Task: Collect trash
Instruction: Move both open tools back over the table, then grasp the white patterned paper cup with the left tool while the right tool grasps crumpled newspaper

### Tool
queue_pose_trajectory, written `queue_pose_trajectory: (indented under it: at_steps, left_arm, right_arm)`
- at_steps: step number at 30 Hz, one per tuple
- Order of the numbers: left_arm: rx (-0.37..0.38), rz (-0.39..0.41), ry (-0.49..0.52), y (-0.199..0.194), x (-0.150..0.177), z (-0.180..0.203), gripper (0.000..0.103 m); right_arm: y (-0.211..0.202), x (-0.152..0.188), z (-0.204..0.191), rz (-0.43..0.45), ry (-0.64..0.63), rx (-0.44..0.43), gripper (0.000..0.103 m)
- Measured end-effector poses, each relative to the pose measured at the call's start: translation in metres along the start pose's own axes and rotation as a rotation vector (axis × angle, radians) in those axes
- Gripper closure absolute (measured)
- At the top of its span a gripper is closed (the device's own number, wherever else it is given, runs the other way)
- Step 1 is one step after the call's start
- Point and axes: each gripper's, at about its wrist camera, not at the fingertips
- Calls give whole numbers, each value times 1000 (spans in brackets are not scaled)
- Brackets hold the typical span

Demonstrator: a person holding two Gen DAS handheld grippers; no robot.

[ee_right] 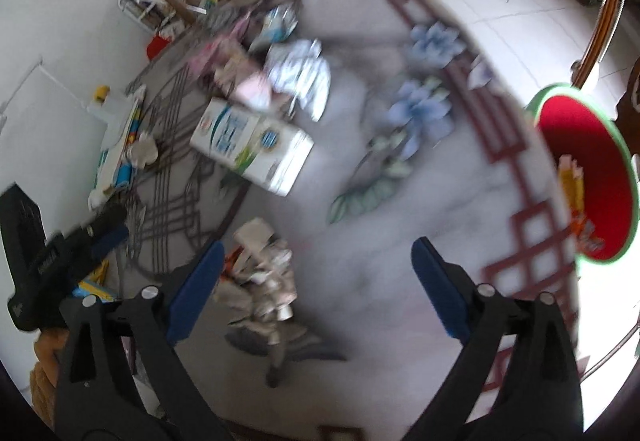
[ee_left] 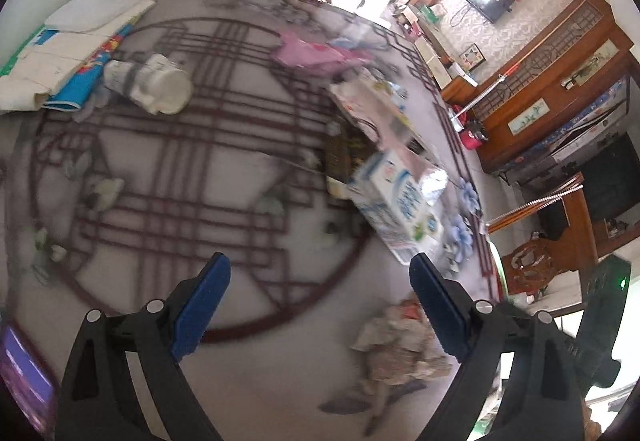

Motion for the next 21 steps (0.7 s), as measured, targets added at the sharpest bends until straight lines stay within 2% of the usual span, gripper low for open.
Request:
queue_pose_trajectory:
  at_steps: [4, 7, 14, 18, 21]
  left_arm:
    - [-29, 15, -20, -4, -10, -26, 16]
    - [-51, 32, -74, -6, -20, -51, 16]
    - [-88, 103, -273, 2, -61, -106, 16]
    - [-66, 129, -386, 13, -86, -128, 16]
    - [-93, 139, -417, 24, -103, -136, 16]
  right_arm:
    - [21, 13, -17, -53, -14, 15, 9]
    - [30, 19, -26, -68, -39, 44, 9]
    - [36, 22, -37, -75, -61, 61, 9]
    - [34, 20, -40, -71, -64, 65, 9]
    - [31, 16, -40, -60, -56, 69, 9]
Point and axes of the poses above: each gripper's, at about its wrist camera, not at the fingertips, and y roughly the way its jaws point, z to its right, x to its underside, and after that the axes turned 2 degrees about x, right-handed
